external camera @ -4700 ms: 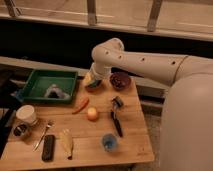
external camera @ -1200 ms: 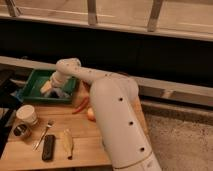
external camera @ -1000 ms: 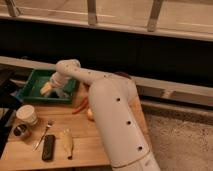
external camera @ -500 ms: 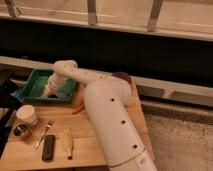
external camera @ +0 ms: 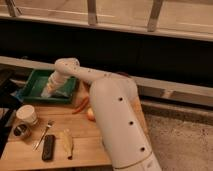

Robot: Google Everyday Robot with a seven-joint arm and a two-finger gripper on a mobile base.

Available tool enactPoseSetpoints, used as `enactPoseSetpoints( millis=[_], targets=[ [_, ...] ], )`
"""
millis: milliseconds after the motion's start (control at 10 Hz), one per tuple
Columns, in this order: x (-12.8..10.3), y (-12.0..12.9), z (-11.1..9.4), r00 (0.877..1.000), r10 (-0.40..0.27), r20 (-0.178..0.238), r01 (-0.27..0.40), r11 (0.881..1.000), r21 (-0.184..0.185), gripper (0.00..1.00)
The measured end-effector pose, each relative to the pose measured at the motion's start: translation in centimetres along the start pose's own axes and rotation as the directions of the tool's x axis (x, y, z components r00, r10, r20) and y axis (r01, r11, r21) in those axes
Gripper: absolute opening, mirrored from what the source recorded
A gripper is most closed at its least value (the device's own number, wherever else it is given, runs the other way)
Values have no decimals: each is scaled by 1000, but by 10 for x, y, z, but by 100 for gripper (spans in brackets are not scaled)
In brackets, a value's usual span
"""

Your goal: Place towel in metal cup

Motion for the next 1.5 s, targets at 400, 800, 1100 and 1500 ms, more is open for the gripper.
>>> enactPoseSetpoints(
  millis=[400,800,1100,1500],
  targets=[
    [-9,26,-61,994,-89,67,89,996,2,0],
    [5,96,-107,961,-269,68,271,962,-30,0],
    [34,127,-129,956,-290,46,292,955,-54,0],
    [41,134,-133,959,-279,37,281,958,-61,0]
  ],
)
